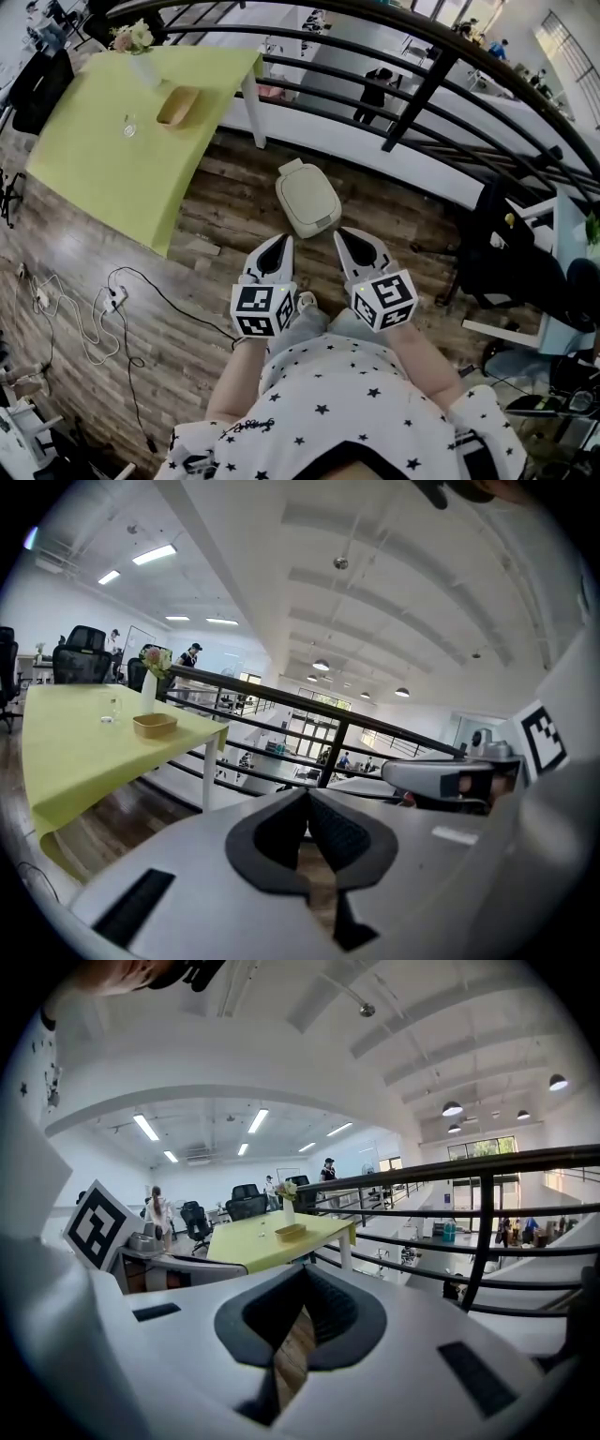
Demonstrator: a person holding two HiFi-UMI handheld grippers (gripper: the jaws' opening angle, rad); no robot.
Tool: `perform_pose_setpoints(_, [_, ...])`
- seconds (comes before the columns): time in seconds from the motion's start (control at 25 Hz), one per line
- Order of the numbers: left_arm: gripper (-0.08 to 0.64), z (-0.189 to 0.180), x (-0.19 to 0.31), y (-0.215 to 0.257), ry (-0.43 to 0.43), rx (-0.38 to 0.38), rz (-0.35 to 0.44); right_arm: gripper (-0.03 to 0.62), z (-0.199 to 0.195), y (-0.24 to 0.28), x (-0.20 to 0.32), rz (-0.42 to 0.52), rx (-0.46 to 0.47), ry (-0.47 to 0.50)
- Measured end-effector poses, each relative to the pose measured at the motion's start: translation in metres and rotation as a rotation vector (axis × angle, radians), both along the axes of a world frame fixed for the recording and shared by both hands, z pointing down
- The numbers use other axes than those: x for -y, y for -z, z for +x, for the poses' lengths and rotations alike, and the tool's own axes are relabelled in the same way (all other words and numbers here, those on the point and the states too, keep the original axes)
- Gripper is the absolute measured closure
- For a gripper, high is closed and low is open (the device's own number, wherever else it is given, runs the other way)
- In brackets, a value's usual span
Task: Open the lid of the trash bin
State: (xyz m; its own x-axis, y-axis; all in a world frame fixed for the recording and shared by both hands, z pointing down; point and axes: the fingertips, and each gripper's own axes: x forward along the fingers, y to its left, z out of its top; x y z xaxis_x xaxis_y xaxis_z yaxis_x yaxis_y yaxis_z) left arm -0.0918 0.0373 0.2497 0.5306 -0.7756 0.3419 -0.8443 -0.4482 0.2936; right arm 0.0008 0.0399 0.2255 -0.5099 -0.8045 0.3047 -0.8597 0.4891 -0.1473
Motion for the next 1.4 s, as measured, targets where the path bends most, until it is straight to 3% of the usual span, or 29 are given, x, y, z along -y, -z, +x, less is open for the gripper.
perform_pose_setpoints(0.28, [0.548,-0.007,0.032,-0.042,0.026,-0.025,-0.07,0.598,-0.008,-0.046,0.029,-0.036,-0.092,0.06])
perform_pose_setpoints(0.48, [0.548,-0.014,0.048,-0.078,0.082,-0.028,-0.085,0.598,-0.008,-0.099,0.045,-0.105,-0.075,0.06])
perform_pose_setpoints(0.64, [0.548,-0.015,0.064,-0.114,0.128,-0.015,-0.131,0.598,0.005,-0.147,0.063,-0.165,-0.068,0.028])
perform_pose_setpoints(0.84, [0.548,-0.003,0.083,-0.152,0.124,0.011,-0.169,0.598,0.03,-0.203,0.088,-0.233,-0.088,-0.001])
perform_pose_setpoints(1.4, [0.548,0.019,0.11,-0.255,0.162,0.02,-0.272,0.598,0.056,-0.359,0.125,-0.403,-0.17,0.036])
